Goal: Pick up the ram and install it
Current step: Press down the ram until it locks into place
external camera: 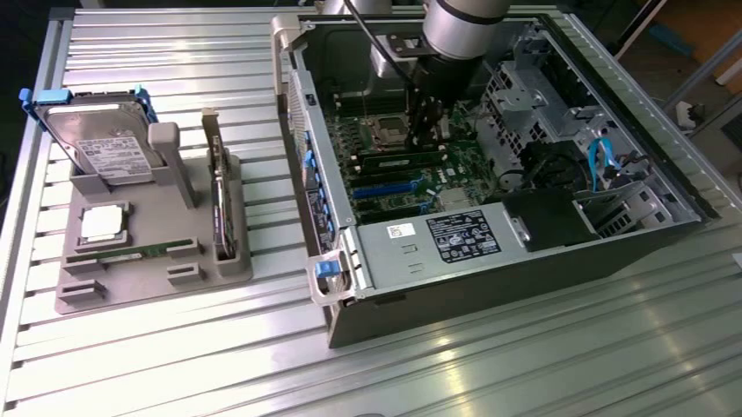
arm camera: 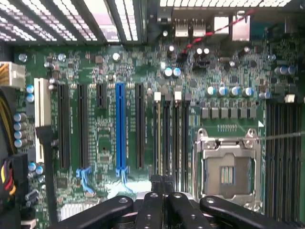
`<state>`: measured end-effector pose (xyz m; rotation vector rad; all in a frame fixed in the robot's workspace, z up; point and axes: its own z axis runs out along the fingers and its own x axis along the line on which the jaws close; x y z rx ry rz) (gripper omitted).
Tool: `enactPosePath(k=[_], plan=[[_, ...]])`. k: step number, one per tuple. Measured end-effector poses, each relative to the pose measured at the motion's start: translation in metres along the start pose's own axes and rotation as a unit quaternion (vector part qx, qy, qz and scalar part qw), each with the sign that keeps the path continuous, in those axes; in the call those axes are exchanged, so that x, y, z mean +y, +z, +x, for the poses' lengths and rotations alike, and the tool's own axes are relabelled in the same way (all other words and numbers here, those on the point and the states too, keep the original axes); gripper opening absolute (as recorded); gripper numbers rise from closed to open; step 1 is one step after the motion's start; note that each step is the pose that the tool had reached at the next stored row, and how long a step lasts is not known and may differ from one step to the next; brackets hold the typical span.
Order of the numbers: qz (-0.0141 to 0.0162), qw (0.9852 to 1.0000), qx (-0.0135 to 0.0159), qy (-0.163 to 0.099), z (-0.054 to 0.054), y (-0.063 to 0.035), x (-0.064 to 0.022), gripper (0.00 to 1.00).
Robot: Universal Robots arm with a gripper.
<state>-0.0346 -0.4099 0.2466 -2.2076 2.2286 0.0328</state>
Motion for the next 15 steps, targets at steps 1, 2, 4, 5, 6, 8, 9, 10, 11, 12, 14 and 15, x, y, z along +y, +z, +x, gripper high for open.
enactPosePath(k=[1, 2, 4, 5, 6, 8, 9, 10, 11, 12, 14, 15], plan=[[0.0001, 1.0, 0.0, 0.0, 0.0, 0.0, 0.0022, 0.11], [0.0002, 1.0, 0.0, 0.0, 0.0, 0.0, 0.0057, 0.11], [0.0005, 1.0, 0.0, 0.0, 0.0, 0.0001, 0.0132, 0.11], [0.0005, 1.0, 0.0, 0.0, 0.0, 0.0002, 0.015, 0.11], [0.0005, 1.0, 0.0, 0.0, 0.0, 0.0002, 0.0158, 0.11], [0.0005, 1.0, 0.0, 0.0, 0.0, 0.0002, 0.0159, 0.11], [0.0005, 1.0, 0.0, 0.0, 0.0, 0.0002, 0.0159, 0.11], [0.0005, 1.0, 0.0, 0.0, 0.0, 0.0002, 0.0159, 0.11], [0.0006, 1.0, 0.0, 0.0, 0.0, 0.0008, 0.0159, 0.11], [0.0006, 1.0, 0.0, 0.0, 0.0, 0.0019, 0.0159, 0.11], [0.0005, 1.0, 0.0, 0.0, 0.0, 0.0047, 0.0159, 0.11], [0.0005, 1.0, 0.0, 0.0, 0.0, 0.0058, 0.0158, 0.11]])
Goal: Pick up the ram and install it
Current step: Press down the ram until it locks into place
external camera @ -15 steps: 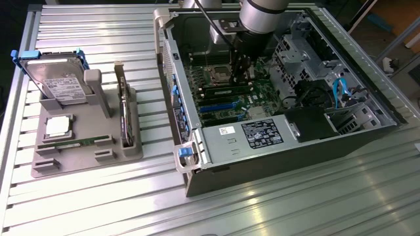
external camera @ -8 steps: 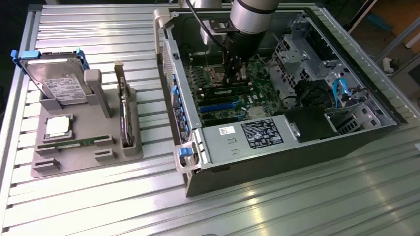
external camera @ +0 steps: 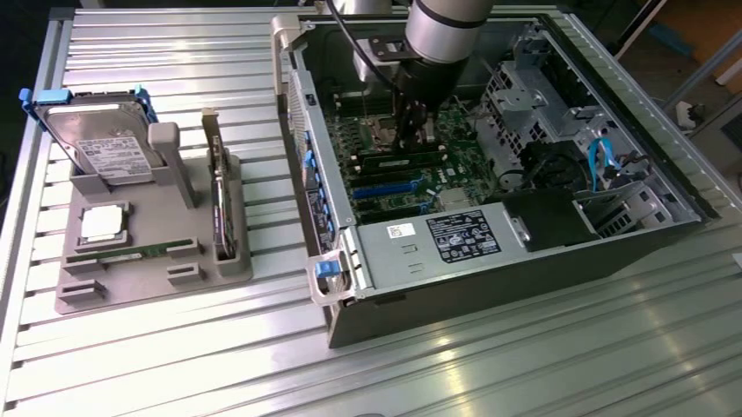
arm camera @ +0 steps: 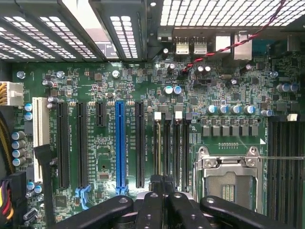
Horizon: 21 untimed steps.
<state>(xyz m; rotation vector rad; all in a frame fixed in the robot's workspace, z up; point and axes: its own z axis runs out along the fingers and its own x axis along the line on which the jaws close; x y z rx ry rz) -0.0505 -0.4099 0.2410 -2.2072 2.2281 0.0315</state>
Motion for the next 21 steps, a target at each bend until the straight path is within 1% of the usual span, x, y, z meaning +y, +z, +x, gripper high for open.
enactPosePath(k=[3, 8, 21], plan=[[0.0, 1.0, 0.0, 0.0, 0.0001, 0.0025, 0.0, 0.11], [0.0, 1.0, 0.0, 0.0, 0.0001, 0.0026, 0.0, 0.11], [0.0, 1.0, 0.0001, 0.0, 0.0005, 0.0065, 0.0, 0.11]])
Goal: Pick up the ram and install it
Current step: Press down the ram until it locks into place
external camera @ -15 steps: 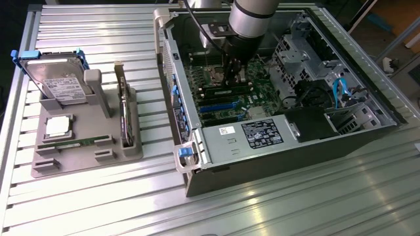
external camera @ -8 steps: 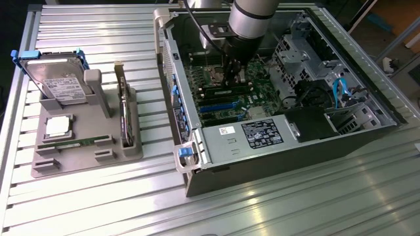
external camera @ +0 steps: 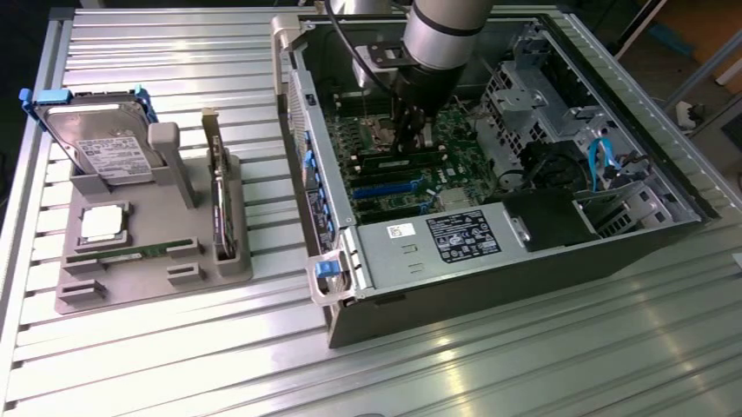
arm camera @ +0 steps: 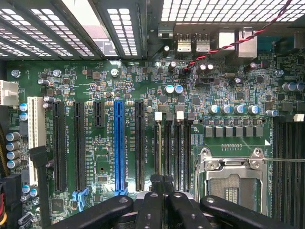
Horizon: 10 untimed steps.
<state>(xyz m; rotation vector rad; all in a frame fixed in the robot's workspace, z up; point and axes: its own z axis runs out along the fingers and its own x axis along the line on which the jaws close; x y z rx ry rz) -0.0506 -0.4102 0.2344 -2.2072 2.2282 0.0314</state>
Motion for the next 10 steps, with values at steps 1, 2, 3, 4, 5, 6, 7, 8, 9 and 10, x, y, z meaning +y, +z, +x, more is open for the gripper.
enactPosePath(k=[1, 2, 3, 4, 5, 6, 7, 8, 9, 10], plan=[[0.0, 1.0, 0.0, 0.0, 0.0, 0.0001, 0.0, 0.11], [0.0, 1.0, 0.0, 0.0, 0.0, 0.0002, 0.0, 0.11], [0.0, 1.0, 0.0, 0.0, 0.0, 0.0002, 0.0, 0.11], [0.0, 1.0, 0.0, 0.0, 0.0, 0.0003, 0.0, 0.11], [0.0, 1.0, 0.0, 0.0, 0.0, 0.0003, 0.0, 0.11], [0.0, 1.0, 0.0, 0.0, 0.0, 0.0004, 0.0, 0.11], [0.0, 1.0, -0.0001, 0.0, 0.0, 0.001, 0.0, 0.11], [0.0, 1.0, 0.0, 0.0, 0.0, 0.0012, 0.0, 0.11], [0.0, 1.0, 0.0001, 0.0, 0.0001, 0.0015, 0.0, 0.11], [0.0, 1.0, 0.0001, 0.0, 0.0001, 0.002, 0.0, 0.11]])
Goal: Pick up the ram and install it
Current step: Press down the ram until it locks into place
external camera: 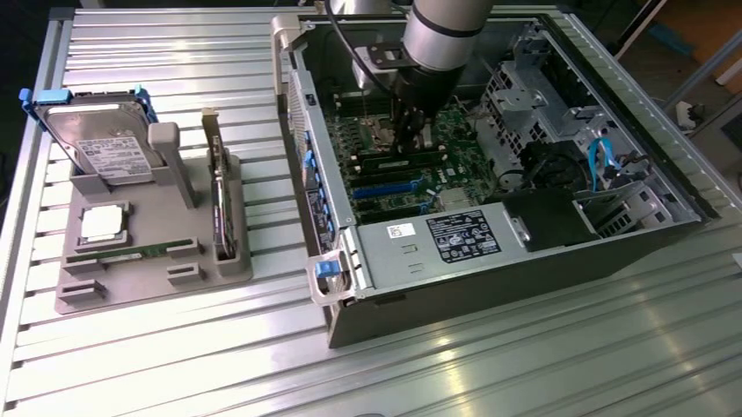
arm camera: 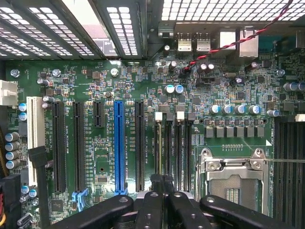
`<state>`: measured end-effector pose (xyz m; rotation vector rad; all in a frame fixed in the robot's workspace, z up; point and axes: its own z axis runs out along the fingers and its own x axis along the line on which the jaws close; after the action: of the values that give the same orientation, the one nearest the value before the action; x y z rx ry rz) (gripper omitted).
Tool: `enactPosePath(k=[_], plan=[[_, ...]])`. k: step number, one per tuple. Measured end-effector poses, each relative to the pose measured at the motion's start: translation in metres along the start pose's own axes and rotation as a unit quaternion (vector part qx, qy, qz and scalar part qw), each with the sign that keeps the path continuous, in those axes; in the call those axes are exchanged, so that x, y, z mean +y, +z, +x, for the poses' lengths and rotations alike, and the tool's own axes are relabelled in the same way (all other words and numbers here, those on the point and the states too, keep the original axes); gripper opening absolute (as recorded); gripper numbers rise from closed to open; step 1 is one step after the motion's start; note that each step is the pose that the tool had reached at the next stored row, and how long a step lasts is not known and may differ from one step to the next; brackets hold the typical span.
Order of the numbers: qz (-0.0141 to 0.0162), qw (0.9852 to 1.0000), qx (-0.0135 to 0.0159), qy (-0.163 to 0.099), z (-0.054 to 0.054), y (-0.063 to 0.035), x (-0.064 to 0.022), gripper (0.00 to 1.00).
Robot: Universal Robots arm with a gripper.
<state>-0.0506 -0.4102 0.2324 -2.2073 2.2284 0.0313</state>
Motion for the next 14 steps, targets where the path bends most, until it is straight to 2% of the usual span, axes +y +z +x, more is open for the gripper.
enactPosePath(k=[14], plan=[[0.0001, 1.0, -0.0001, 0.0, 0.0005, 0.0022, 0.0, 0.11]])
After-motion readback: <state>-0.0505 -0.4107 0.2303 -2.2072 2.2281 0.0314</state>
